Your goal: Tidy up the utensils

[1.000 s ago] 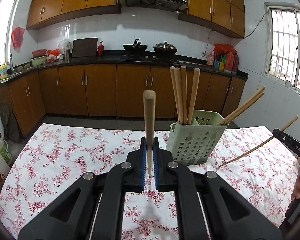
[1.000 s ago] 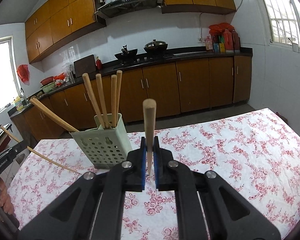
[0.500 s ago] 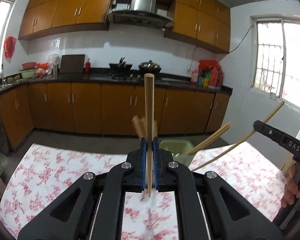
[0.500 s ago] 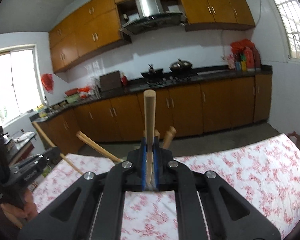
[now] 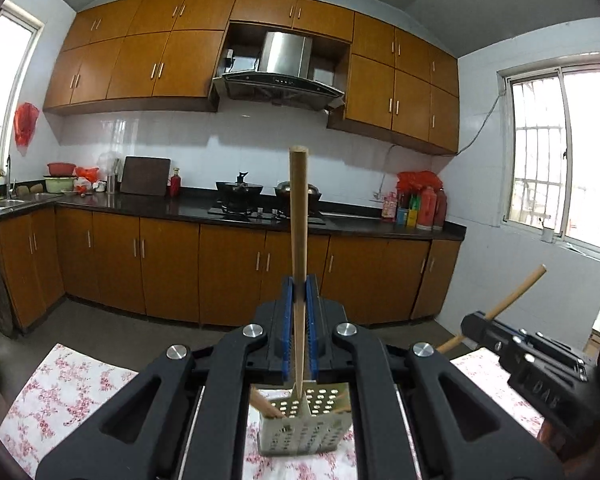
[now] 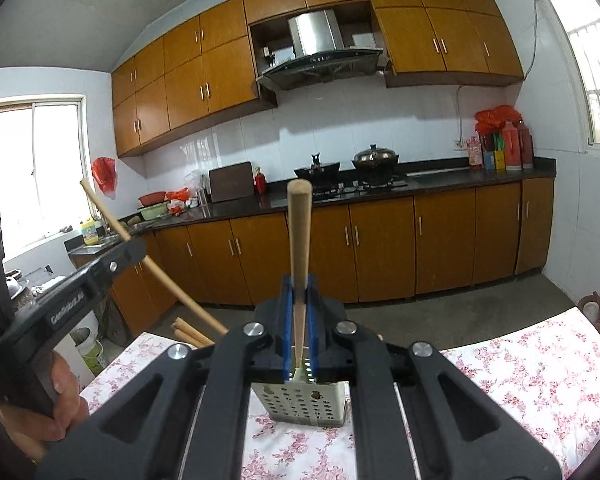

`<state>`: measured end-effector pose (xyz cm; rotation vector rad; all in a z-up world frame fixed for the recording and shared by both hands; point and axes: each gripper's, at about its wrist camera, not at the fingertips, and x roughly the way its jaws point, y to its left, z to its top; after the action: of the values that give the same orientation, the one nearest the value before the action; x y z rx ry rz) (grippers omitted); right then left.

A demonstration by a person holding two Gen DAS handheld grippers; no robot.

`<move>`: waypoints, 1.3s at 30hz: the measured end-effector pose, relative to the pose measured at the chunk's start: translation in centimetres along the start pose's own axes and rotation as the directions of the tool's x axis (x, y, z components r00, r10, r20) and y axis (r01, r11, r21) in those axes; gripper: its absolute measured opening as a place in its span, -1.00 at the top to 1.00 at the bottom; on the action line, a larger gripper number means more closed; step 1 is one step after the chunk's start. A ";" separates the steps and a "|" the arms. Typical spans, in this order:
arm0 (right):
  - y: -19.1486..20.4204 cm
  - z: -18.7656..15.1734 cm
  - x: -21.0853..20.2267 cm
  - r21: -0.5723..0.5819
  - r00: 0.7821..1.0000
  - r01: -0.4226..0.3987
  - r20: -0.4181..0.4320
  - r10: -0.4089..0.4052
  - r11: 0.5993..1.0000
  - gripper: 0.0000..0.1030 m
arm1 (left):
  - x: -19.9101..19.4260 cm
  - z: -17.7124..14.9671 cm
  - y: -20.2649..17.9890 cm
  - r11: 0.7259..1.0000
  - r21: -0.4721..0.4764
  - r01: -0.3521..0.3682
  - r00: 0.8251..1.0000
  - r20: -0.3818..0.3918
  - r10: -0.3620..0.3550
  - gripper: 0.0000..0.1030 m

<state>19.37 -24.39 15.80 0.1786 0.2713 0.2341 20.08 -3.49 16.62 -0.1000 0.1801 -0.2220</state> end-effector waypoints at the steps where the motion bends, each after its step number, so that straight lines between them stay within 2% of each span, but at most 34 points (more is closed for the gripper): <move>1: -0.1 -0.1 0.6 0.000 1.000 0.003 -0.009 -0.003 1.000 0.85 | 0.7 -0.4 0.0 1.000 -0.004 -0.004 1.000 -0.009 0.004 0.86; 10: -1.1 -1.9 5.6 0.025 0.996 0.024 -0.092 -0.021 0.999 0.85 | 4.9 -3.5 1.2 0.999 -0.039 -0.033 0.996 -0.090 0.029 0.86; 24: -1.3 -2.9 9.1 0.053 0.989 0.020 -0.145 -0.012 0.998 0.81 | 6.9 -4.9 1.7 0.999 -0.037 -0.030 0.985 -0.173 0.023 0.85; 26: -1.3 -2.9 8.9 0.072 0.990 0.022 -0.141 -0.011 0.997 0.70 | 6.9 -4.6 1.9 0.999 -0.042 -0.020 0.983 -0.181 0.012 0.79; 28: -1.5 -2.7 8.7 0.073 0.991 0.025 -0.136 -0.014 0.997 0.67 | 6.4 -4.3 1.9 0.999 -0.032 -0.027 0.984 -0.175 0.021 0.56; 30: -1.4 -2.6 8.2 0.070 0.992 0.027 -0.129 -0.018 0.997 0.67 | 6.0 -4.0 2.0 0.999 -0.028 -0.034 0.986 -0.165 0.029 0.43; 36: -0.9 -1.9 5.3 0.058 0.996 0.038 -0.083 -0.033 0.998 0.47 | 3.5 -2.8 2.3 0.998 -0.039 -0.043 0.989 -0.143 0.037 0.27; 39: -0.5 -1.7 3.2 0.047 0.998 0.045 -0.053 -0.043 0.998 0.28 | 1.4 -2.3 2.5 0.998 -0.030 -0.048 0.991 -0.128 0.043 0.11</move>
<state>22.00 -23.85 13.32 0.2142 0.3322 0.1887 21.49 -1.52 13.85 -0.1149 0.3133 -0.1799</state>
